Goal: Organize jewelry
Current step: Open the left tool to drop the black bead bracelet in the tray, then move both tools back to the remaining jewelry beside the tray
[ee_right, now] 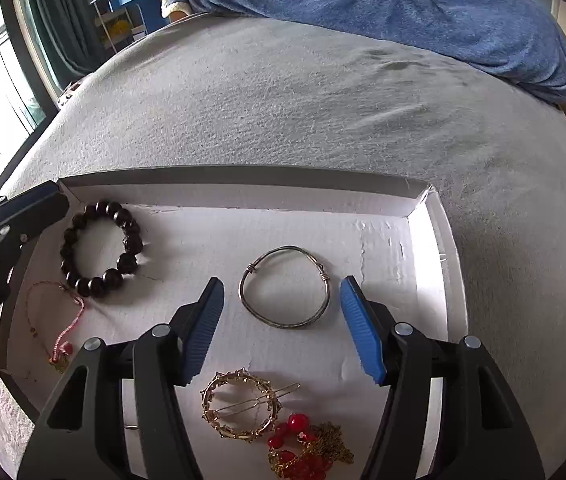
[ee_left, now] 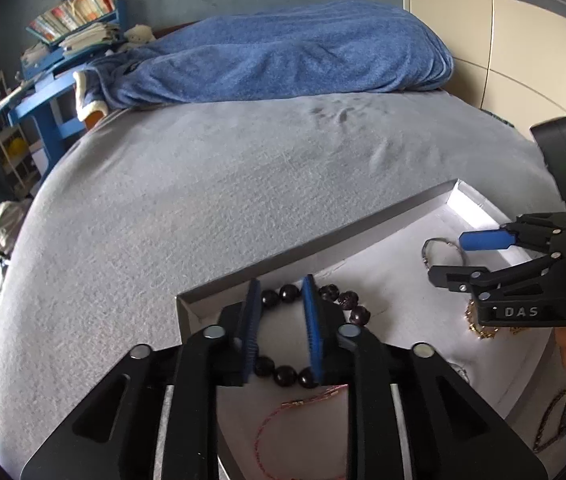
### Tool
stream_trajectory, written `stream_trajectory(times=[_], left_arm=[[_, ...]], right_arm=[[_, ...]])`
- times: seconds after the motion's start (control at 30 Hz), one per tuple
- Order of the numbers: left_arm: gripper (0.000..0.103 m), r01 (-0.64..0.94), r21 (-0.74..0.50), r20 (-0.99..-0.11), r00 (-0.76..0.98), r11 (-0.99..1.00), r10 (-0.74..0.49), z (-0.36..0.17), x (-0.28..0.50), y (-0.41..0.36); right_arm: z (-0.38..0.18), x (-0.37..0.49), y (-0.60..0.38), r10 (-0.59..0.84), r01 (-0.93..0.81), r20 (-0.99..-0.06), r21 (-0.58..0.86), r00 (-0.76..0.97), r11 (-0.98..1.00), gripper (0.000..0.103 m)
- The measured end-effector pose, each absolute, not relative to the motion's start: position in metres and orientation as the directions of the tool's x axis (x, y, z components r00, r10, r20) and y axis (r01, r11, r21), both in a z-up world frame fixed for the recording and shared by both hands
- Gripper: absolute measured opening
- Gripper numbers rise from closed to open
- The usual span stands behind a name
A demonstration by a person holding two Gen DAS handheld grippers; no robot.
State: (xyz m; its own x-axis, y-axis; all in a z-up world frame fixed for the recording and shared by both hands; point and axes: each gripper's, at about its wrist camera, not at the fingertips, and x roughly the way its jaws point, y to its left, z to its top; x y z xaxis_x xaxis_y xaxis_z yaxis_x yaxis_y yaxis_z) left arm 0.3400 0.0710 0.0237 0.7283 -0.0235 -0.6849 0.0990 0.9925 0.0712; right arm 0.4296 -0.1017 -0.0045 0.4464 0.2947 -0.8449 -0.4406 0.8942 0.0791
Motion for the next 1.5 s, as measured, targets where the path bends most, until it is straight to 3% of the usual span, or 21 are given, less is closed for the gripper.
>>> stream_trajectory(times=[0.07, 0.13, 0.2, 0.3, 0.43, 0.77, 1.5], left_arm=[[0.03, 0.099, 0.077, -0.679, 0.733, 0.992, -0.02, 0.024, 0.339, 0.07], [0.04, 0.09, 0.083, -0.675, 0.738, 0.992, -0.01, 0.025, 0.338, 0.07], [0.041, 0.085, 0.081, -0.67, 0.742, 0.993, -0.009, 0.028, 0.336, 0.071], [0.069, 0.078, 0.084, -0.658, 0.753, 0.993, -0.003, 0.032, 0.331, 0.07], [0.081, 0.085, 0.089, -0.632, 0.775, 0.992, -0.01, 0.043, 0.319, 0.067], [0.09, 0.083, 0.071, -0.574, 0.819, 0.994, -0.027, 0.071, 0.283, 0.054], [0.091, 0.088, -0.004, -0.565, 0.822, 0.996, -0.074, 0.056, 0.175, 0.03]], right_arm=[[-0.004, 0.429, -0.103, 0.296, -0.437, -0.843, 0.081, 0.45, 0.896, 0.062], [-0.003, 0.428, -0.104, 0.301, -0.433, -0.838, 0.086, 0.455, 0.897, 0.062], [0.001, 0.425, -0.106, 0.308, -0.43, -0.824, 0.088, 0.476, 0.899, 0.062], [0.01, 0.415, -0.109, 0.334, -0.436, -0.798, 0.1, 0.502, 0.894, 0.067], [0.024, 0.395, -0.117, 0.368, -0.436, -0.753, 0.12, 0.545, 0.892, 0.075], [0.047, 0.331, -0.147, 0.382, -0.418, -0.646, 0.106, 0.661, 0.902, 0.094], [0.036, 0.218, -0.205, 0.317, -0.372, -0.591, 0.03, 0.742, 0.928, 0.097]])
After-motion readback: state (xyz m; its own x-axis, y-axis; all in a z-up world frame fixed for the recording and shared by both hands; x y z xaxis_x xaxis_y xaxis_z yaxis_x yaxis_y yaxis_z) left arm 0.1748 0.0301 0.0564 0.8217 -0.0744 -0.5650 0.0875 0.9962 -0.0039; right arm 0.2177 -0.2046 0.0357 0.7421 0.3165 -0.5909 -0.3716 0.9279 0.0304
